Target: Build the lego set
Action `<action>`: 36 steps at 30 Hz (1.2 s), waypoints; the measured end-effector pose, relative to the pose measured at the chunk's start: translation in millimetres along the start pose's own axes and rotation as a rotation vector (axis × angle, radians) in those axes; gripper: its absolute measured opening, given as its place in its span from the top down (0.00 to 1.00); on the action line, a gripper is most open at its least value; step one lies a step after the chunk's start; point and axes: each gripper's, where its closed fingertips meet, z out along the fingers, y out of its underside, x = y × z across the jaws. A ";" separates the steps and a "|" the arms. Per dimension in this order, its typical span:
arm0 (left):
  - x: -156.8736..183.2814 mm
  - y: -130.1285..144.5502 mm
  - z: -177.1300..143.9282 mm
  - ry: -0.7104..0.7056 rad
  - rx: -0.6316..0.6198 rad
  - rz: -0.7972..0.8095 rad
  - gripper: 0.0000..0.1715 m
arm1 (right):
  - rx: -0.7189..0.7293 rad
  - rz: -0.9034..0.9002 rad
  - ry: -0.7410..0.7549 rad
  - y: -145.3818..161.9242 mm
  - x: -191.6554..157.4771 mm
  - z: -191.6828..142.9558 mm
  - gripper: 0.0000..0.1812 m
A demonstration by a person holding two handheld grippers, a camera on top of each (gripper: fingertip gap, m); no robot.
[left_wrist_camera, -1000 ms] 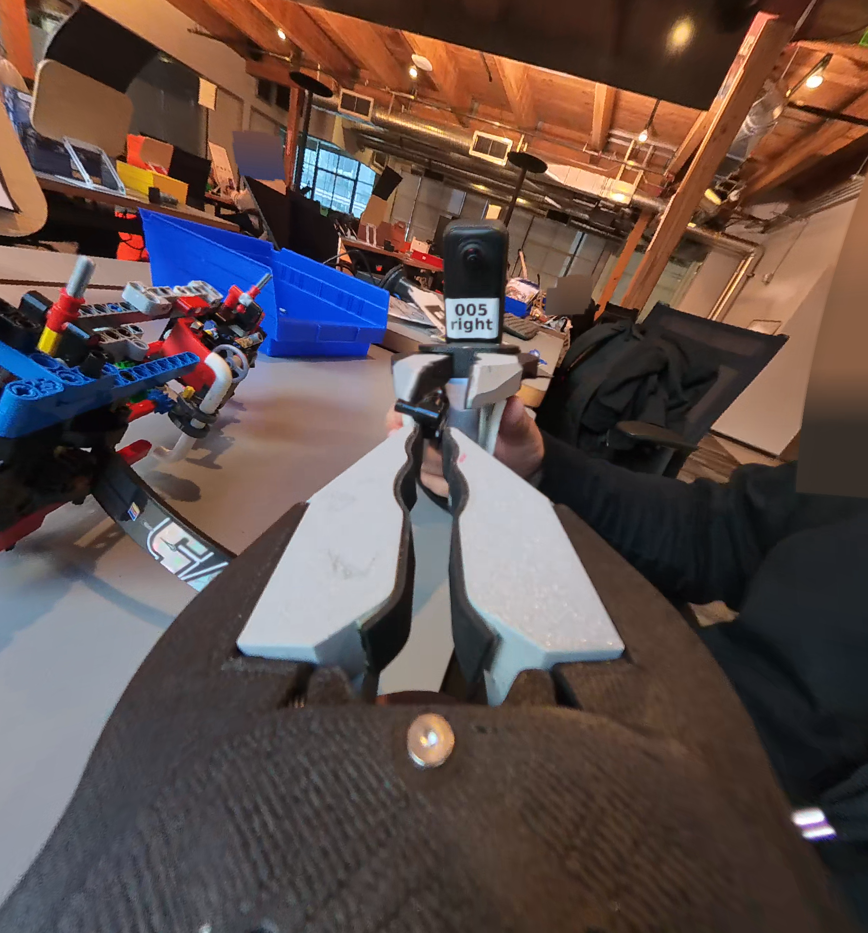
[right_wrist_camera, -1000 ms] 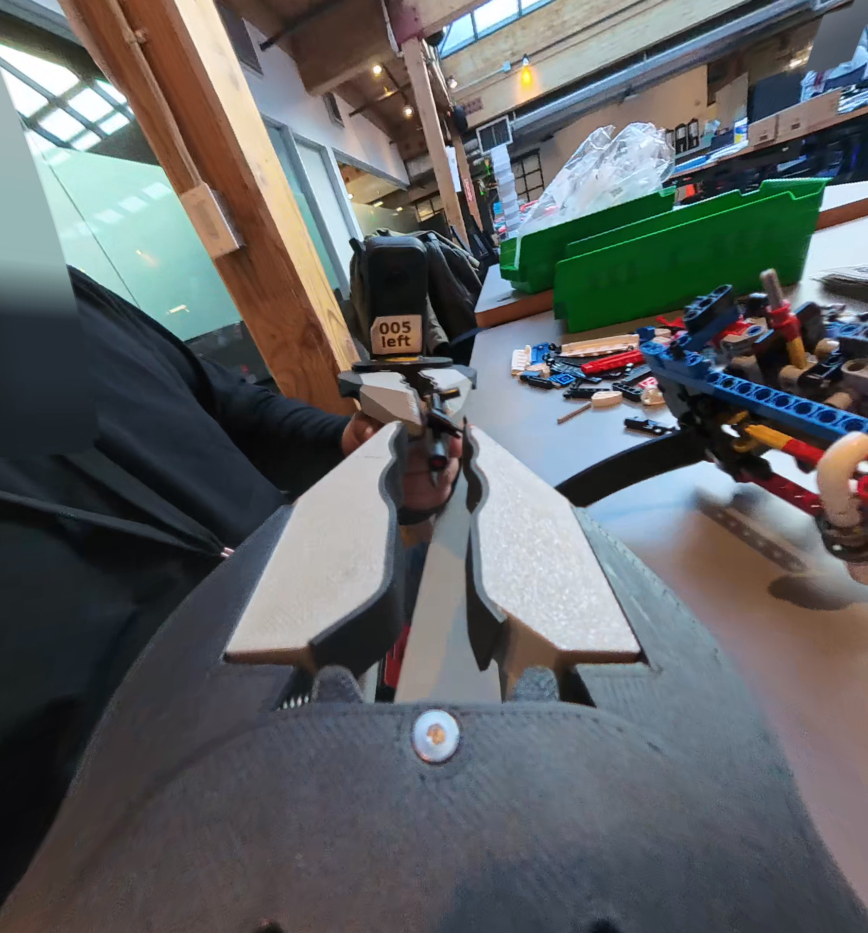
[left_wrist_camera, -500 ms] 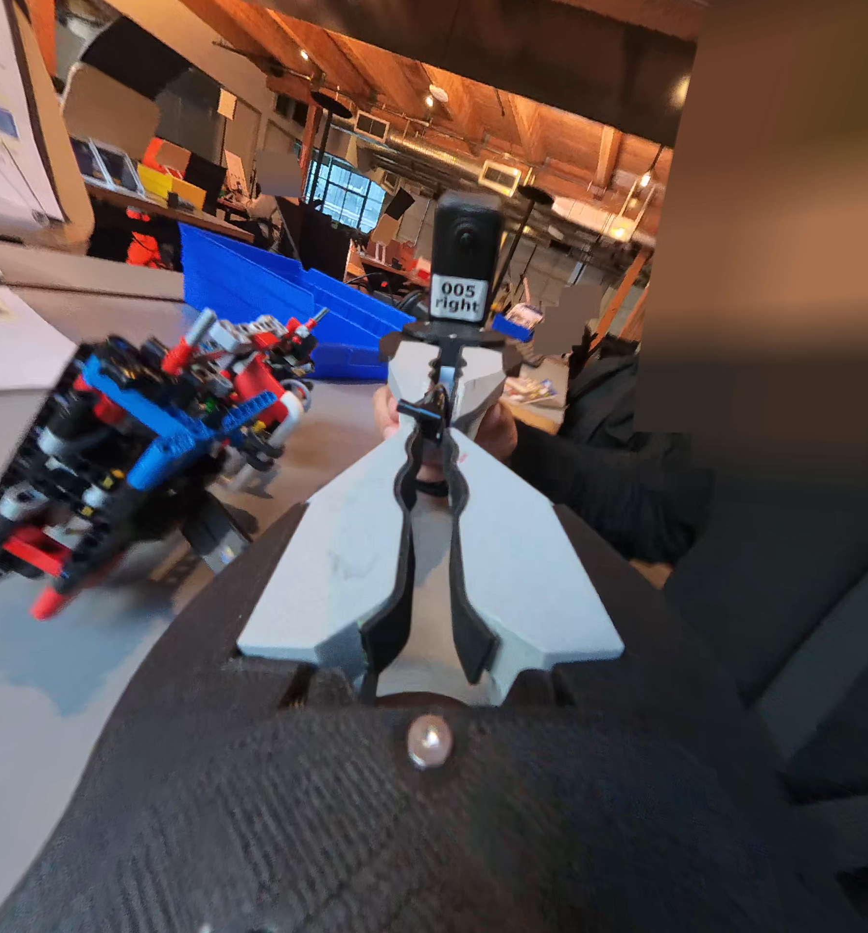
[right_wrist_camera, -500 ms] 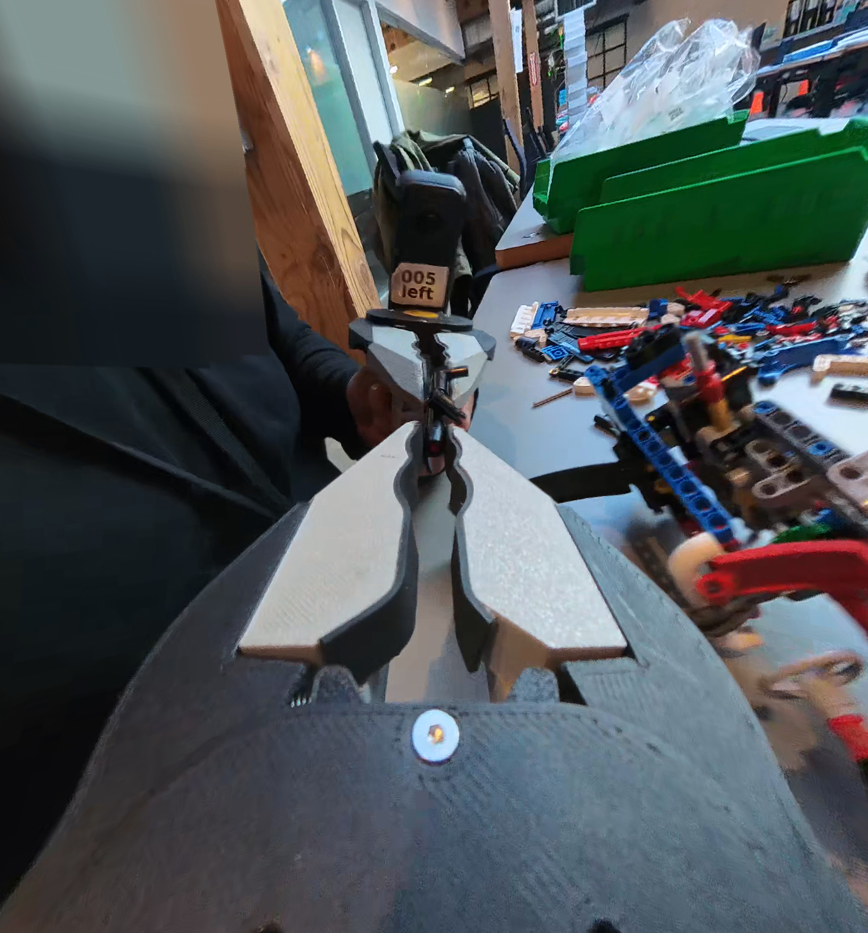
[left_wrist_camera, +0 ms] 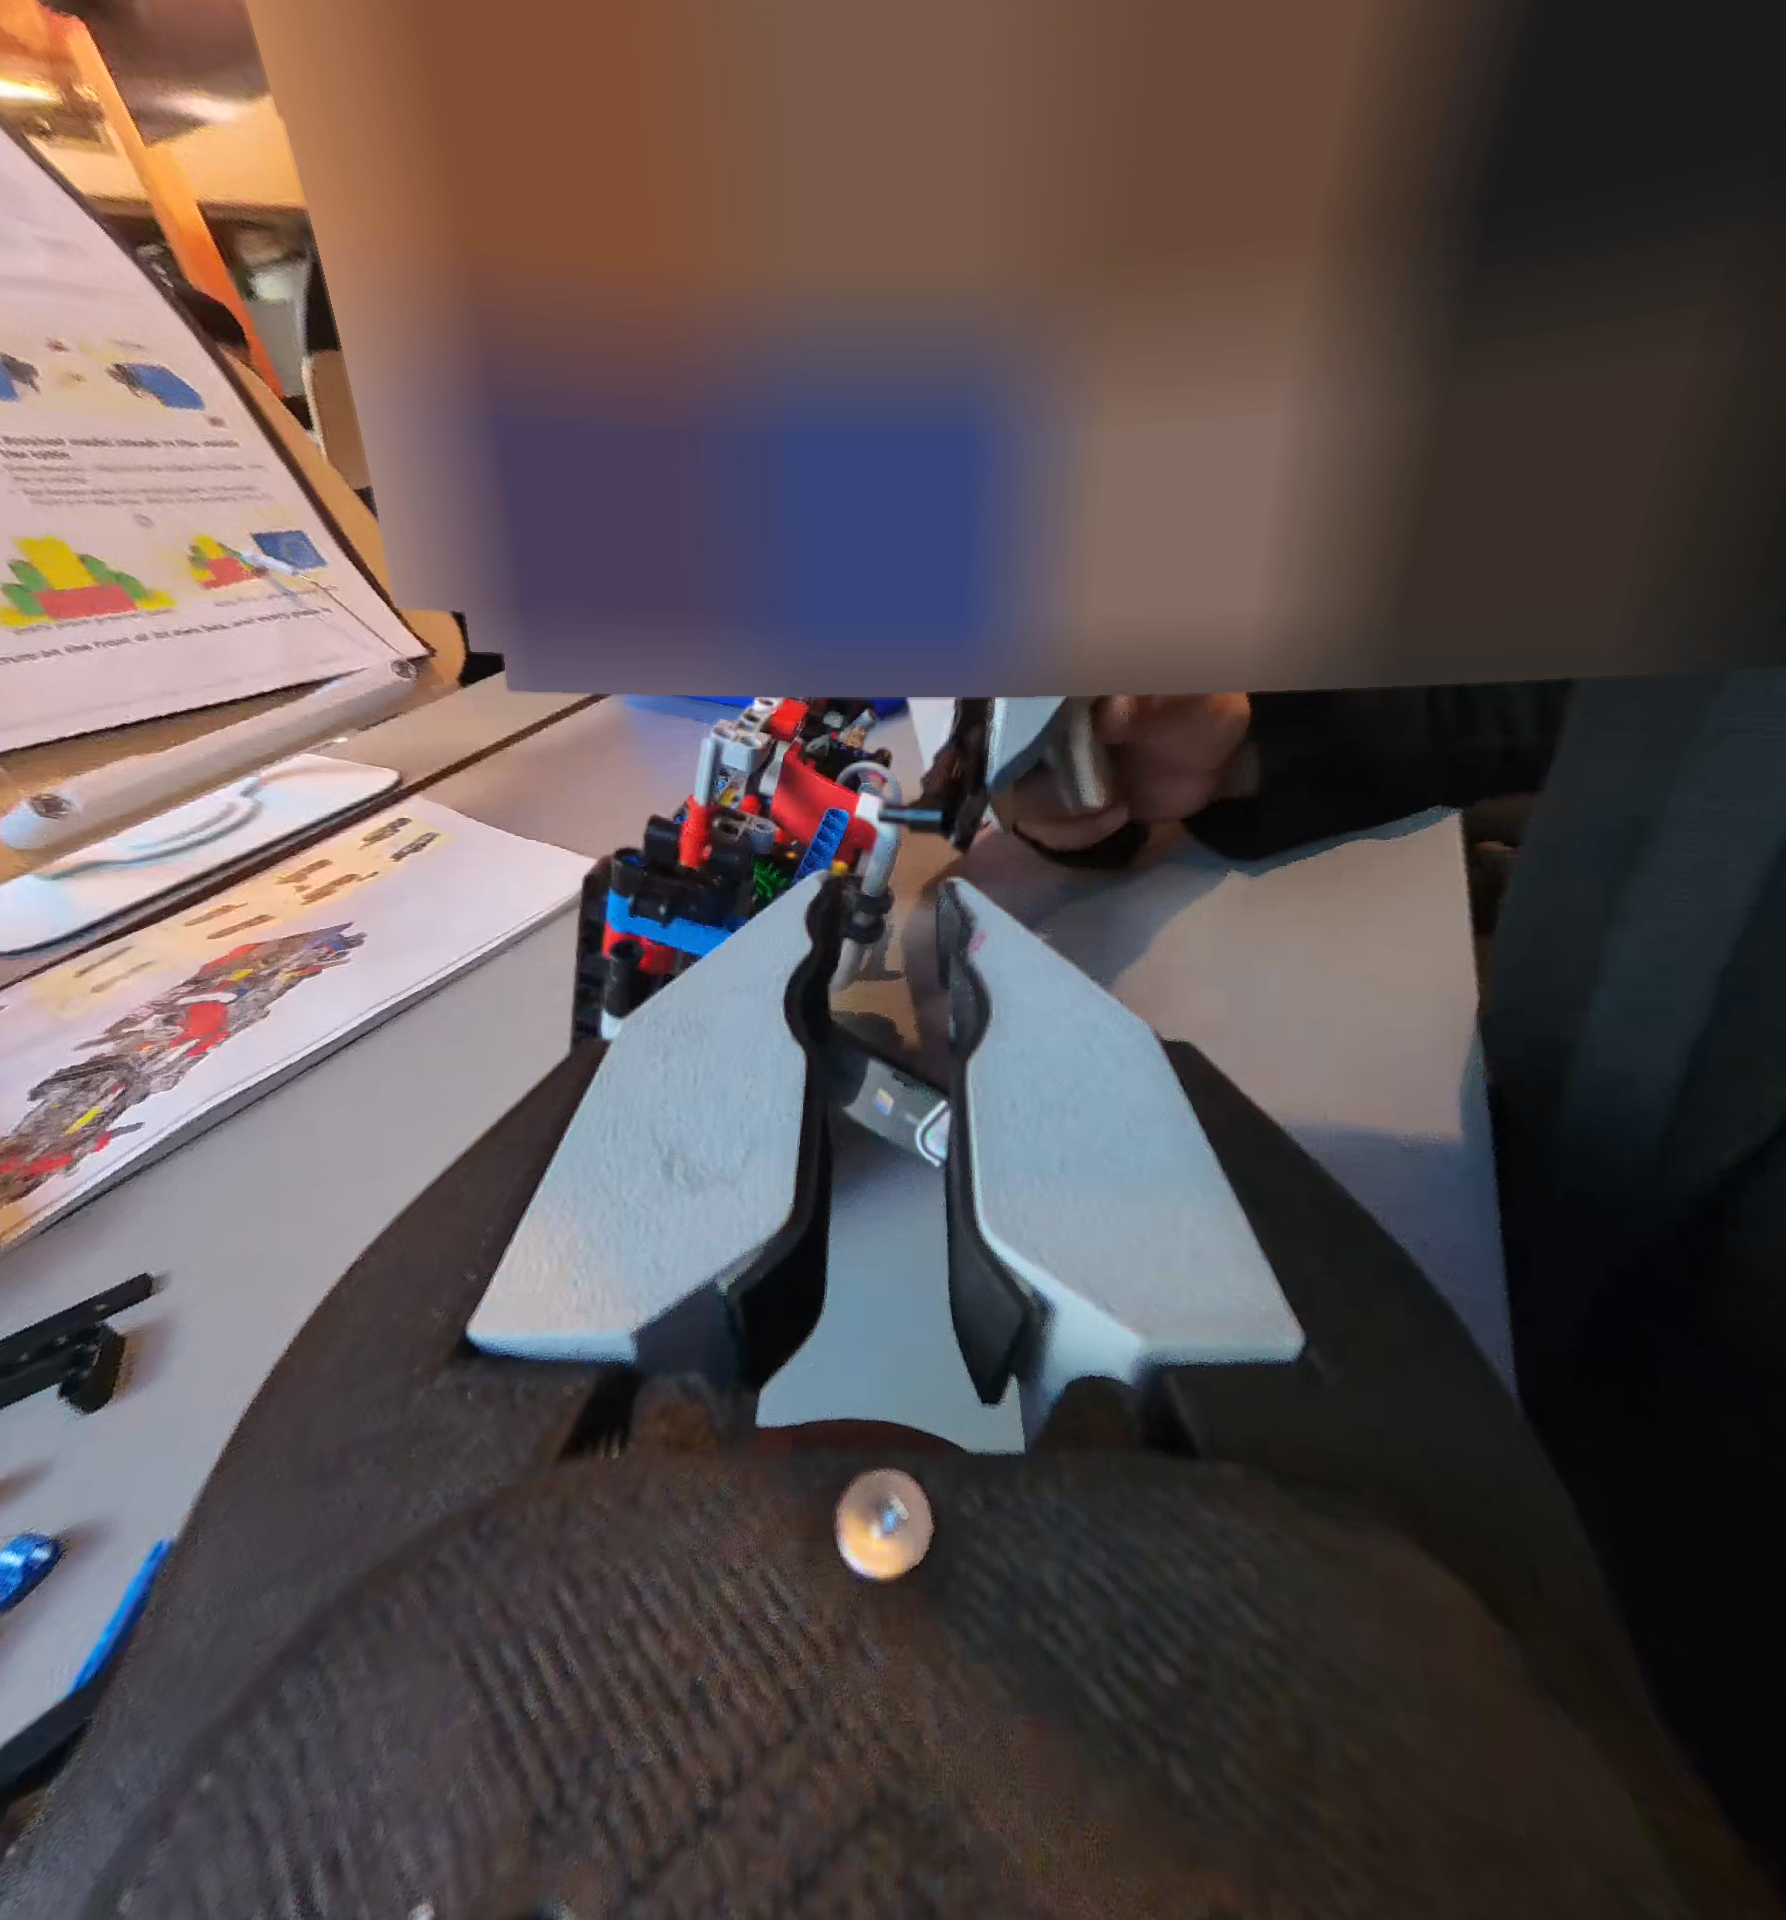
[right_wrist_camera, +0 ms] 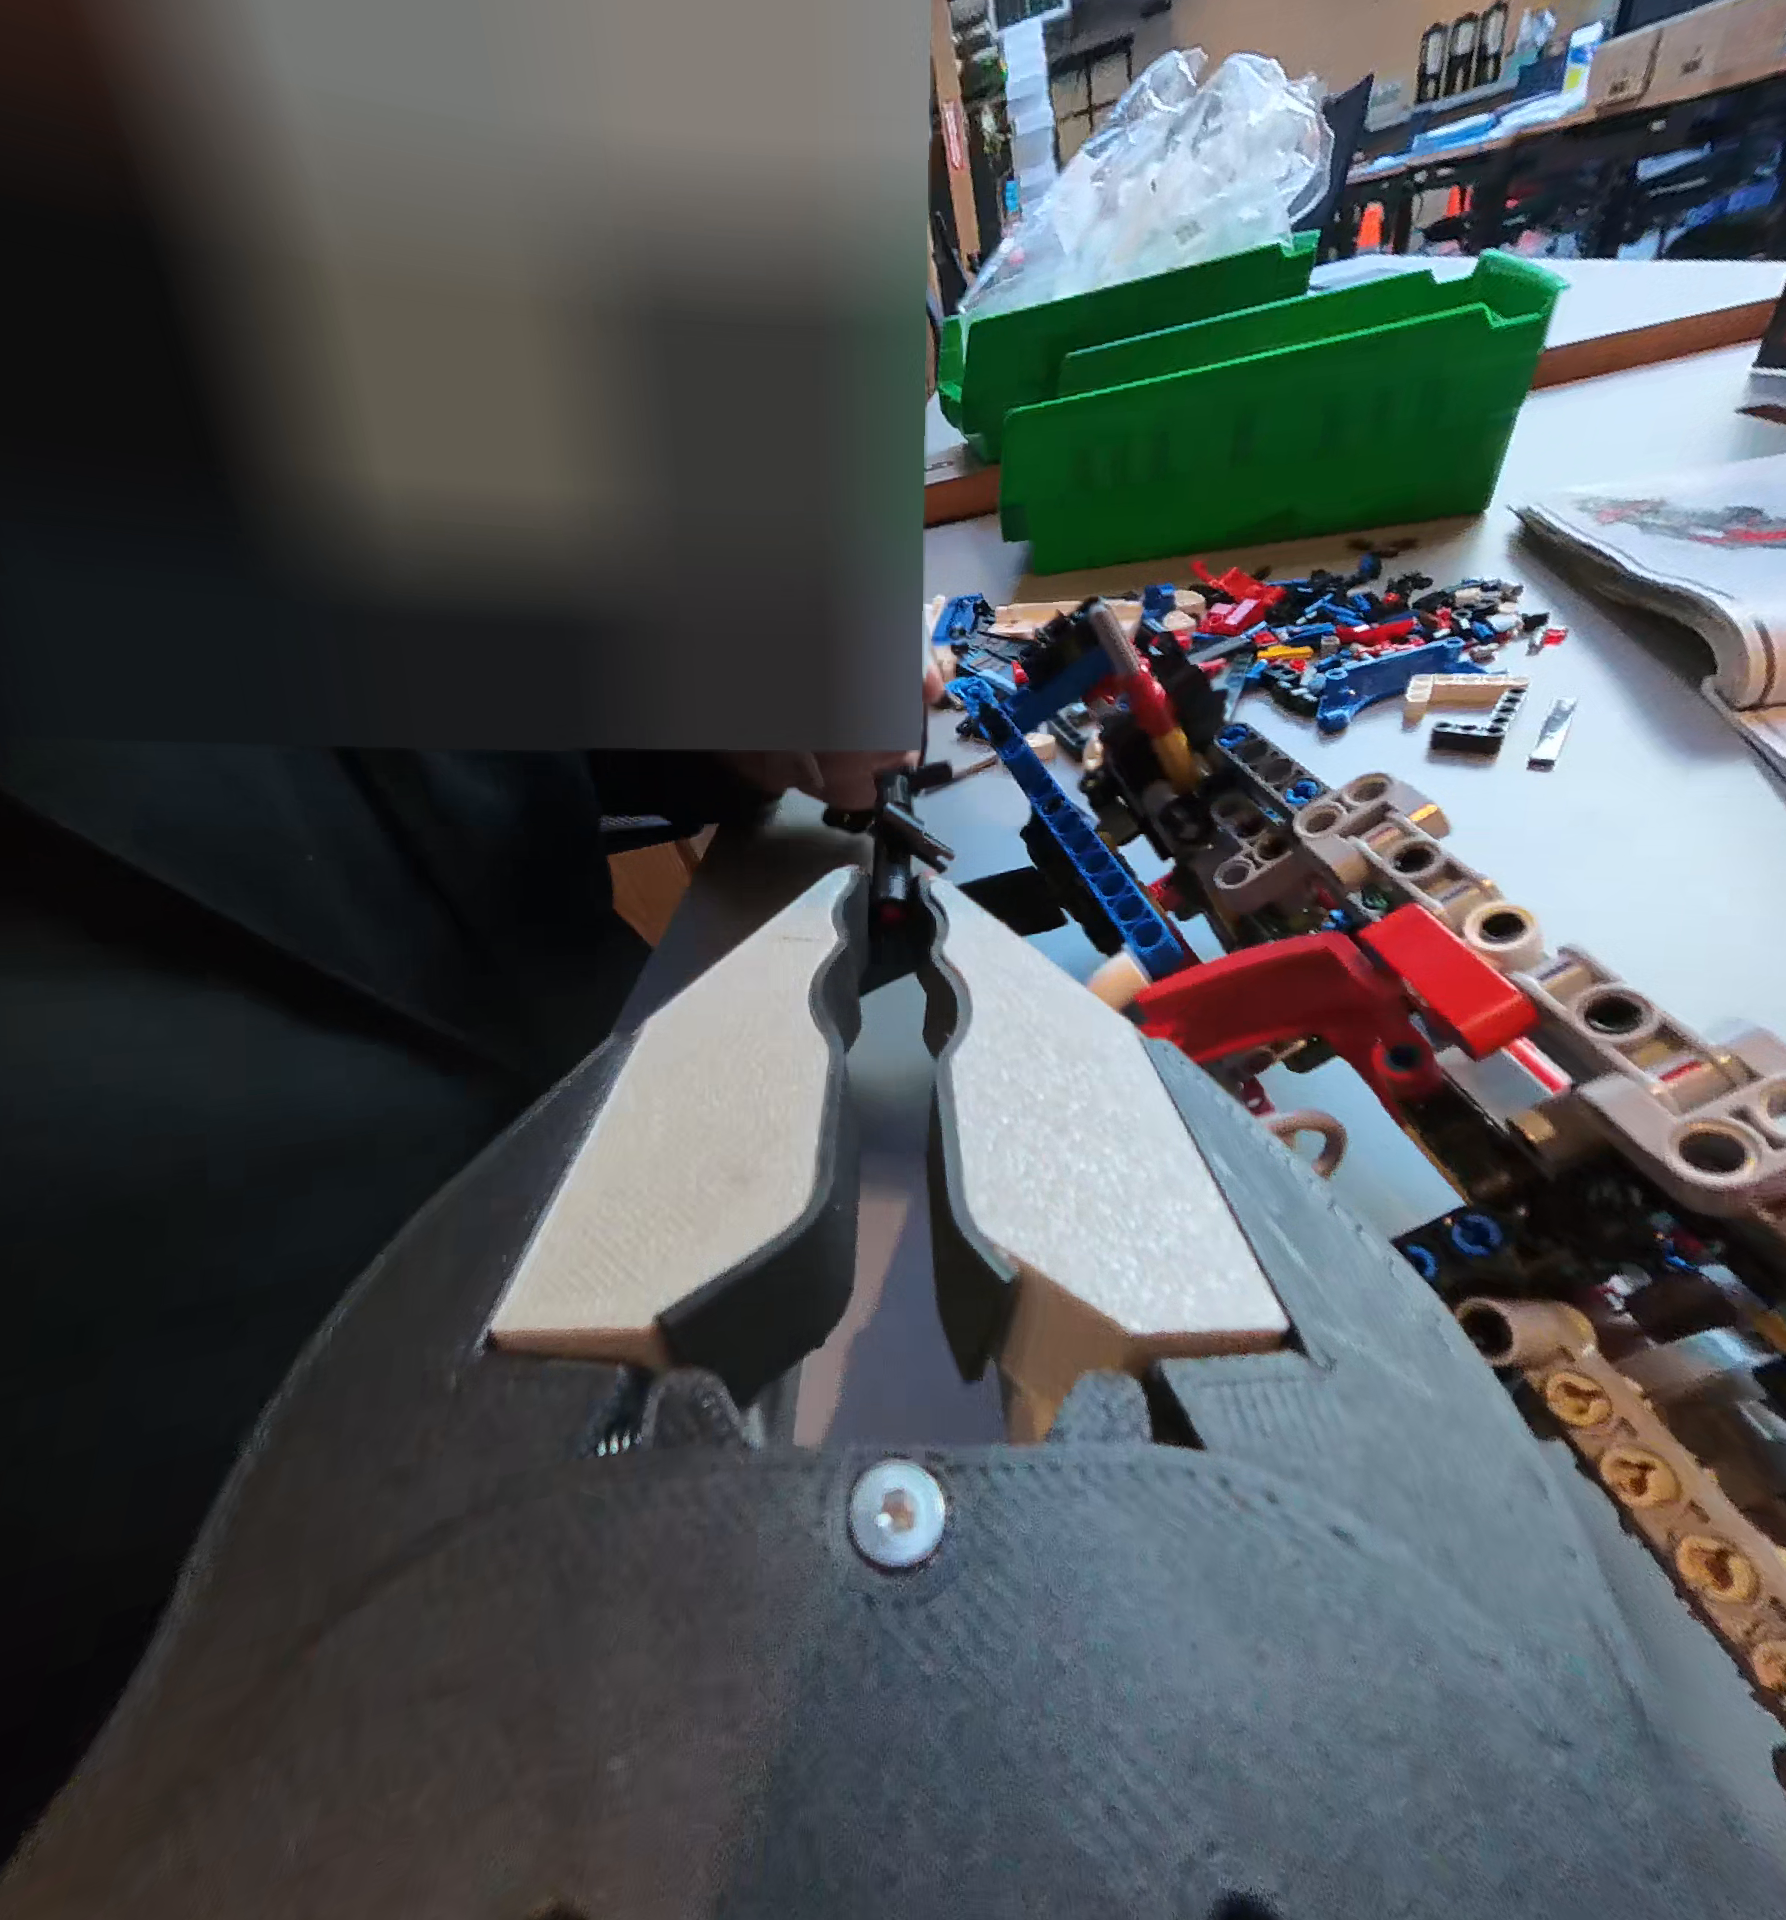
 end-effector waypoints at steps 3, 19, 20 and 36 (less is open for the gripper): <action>-1.3 -6.5 4.4 0.034 -0.047 -0.014 0.93 | 0.018 0.003 0.001 0.4 0.2 1.6 0.98; 22.9 4.3 32.1 0.118 -0.220 -0.059 0.91 | -0.027 -0.150 0.015 4.0 -17.6 8.2 0.97; 23.7 4.0 31.5 0.122 -0.219 -0.064 0.91 | -0.028 -0.153 0.013 4.0 -18.3 8.4 0.97; 19.7 16.1 33.0 0.024 -0.240 0.236 0.92 | 0.010 -0.026 -0.011 1.5 -10.9 8.8 0.91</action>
